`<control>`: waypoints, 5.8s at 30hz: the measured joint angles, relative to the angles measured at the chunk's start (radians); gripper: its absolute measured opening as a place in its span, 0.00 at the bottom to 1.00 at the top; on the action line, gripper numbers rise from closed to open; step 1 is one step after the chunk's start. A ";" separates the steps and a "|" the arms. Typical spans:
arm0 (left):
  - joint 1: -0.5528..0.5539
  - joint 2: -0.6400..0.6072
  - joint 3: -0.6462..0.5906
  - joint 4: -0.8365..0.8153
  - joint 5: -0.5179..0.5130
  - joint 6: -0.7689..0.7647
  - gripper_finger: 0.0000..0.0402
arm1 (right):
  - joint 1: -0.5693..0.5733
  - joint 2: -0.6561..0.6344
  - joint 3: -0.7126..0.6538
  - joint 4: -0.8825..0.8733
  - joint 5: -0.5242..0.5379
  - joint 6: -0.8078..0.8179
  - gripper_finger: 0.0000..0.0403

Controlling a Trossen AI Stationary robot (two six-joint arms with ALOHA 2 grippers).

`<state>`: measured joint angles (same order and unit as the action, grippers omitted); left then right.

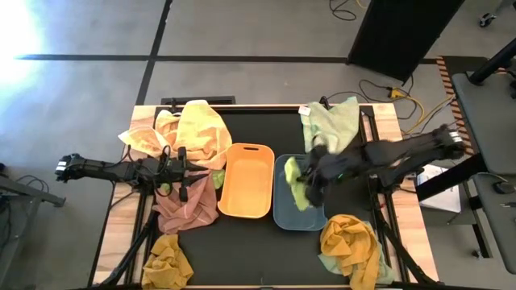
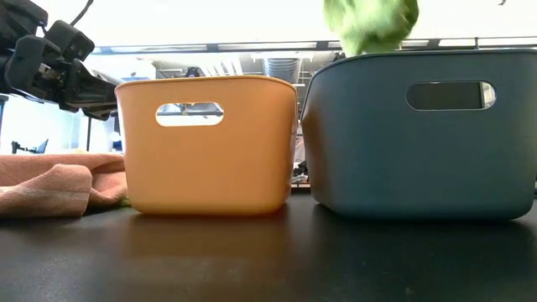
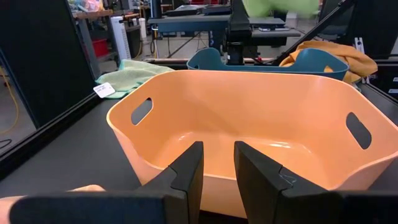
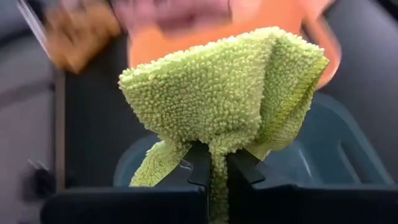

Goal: Sort towels by color in basket
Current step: Put the light green towel into the blue bin, then put the top white towel into the blue bin

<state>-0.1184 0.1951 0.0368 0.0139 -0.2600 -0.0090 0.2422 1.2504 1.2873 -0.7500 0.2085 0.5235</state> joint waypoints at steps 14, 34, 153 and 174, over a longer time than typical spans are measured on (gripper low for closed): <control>0.000 0.000 0.000 0.000 0.000 0.000 0.19 | 0.007 0.367 0.000 -0.226 -0.007 -0.065 0.03; 0.000 0.000 0.000 0.000 0.000 0.000 0.19 | -0.010 0.506 0.035 -0.300 -0.028 -0.144 0.34; 0.000 0.002 0.000 0.000 0.000 0.000 0.19 | 0.065 -0.213 -0.041 0.448 0.030 -0.324 0.03; 0.000 0.003 0.000 0.000 0.000 0.000 0.19 | 0.065 -0.374 -0.195 -0.200 0.290 0.235 0.03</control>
<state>-0.1185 0.1978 0.0368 0.0139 -0.2600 -0.0090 0.3073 0.8765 1.0920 -0.9501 0.4990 0.7581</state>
